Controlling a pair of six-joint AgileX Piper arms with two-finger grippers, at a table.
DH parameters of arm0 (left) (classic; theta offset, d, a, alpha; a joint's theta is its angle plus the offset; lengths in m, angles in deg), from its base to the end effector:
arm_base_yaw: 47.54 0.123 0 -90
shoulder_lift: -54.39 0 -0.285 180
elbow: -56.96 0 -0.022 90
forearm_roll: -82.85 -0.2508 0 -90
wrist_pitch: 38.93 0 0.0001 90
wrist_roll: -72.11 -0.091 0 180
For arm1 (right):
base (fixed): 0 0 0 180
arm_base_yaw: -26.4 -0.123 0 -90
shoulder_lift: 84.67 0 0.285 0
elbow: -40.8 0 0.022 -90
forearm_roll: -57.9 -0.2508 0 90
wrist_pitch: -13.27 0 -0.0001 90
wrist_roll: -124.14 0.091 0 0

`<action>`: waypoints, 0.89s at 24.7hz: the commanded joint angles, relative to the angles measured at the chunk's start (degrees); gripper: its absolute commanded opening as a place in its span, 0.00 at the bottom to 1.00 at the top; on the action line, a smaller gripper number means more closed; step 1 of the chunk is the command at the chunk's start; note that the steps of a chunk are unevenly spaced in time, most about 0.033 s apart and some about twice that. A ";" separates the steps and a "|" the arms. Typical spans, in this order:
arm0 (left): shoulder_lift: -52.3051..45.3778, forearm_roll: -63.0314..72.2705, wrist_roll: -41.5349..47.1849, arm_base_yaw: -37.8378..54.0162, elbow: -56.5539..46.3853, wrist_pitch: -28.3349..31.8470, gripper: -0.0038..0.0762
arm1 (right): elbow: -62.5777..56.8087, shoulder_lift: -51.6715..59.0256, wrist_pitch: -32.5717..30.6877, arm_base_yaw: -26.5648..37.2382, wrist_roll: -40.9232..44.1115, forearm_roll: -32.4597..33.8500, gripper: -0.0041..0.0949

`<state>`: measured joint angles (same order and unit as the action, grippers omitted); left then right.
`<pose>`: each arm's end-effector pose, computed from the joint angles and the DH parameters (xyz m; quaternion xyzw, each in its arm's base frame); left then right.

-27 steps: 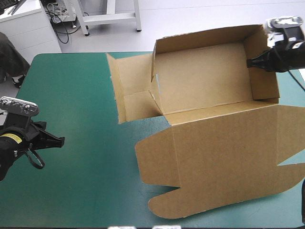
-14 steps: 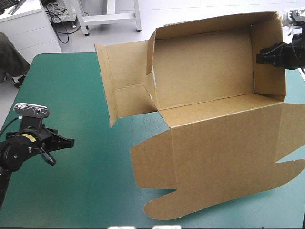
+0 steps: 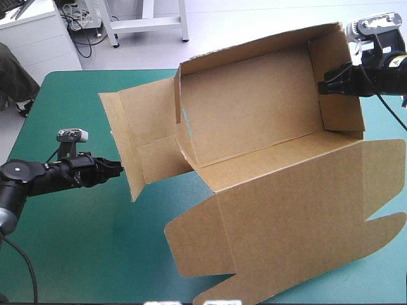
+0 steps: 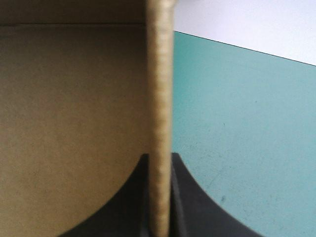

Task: Fold the box

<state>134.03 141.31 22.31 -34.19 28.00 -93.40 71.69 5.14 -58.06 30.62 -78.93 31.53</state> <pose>0.2395 -0.0081 0.2906 0.0589 0.8893 -0.3032 0.3371 0.2719 0.0184 0.5033 -0.1684 0.8688 0.1245 0.4487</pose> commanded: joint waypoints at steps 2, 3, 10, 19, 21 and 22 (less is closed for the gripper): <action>2.33 16.84 -11.50 7.17 1.39 -15.25 0.04 | 1.34 2.12 -0.16 -0.17 1.74 -2.55 0.02; 2.90 18.48 -12.10 7.57 1.39 -17.45 0.04 | 1.34 1.99 -0.16 -0.71 1.74 -2.74 0.02; 3.33 24.94 -13.06 6.18 1.39 -20.33 0.04 | 1.25 -0.81 -0.05 -6.34 3.21 -2.03 0.02; 2.99 29.07 -11.91 -0.70 1.39 -20.33 0.04 | 1.25 -3.84 0.90 -7.62 4.93 -0.03 0.02; 2.99 30.65 -11.05 -1.91 1.51 -20.33 0.04 | 1.25 -4.16 1.04 -9.03 5.78 2.26 0.02; 2.99 31.01 -10.59 -2.41 1.59 -20.33 0.04 | 1.25 -4.26 1.16 -9.58 5.78 3.12 0.02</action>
<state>138.77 165.91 10.44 -35.13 28.00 -106.95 71.64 -0.87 -58.06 22.69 -74.38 34.63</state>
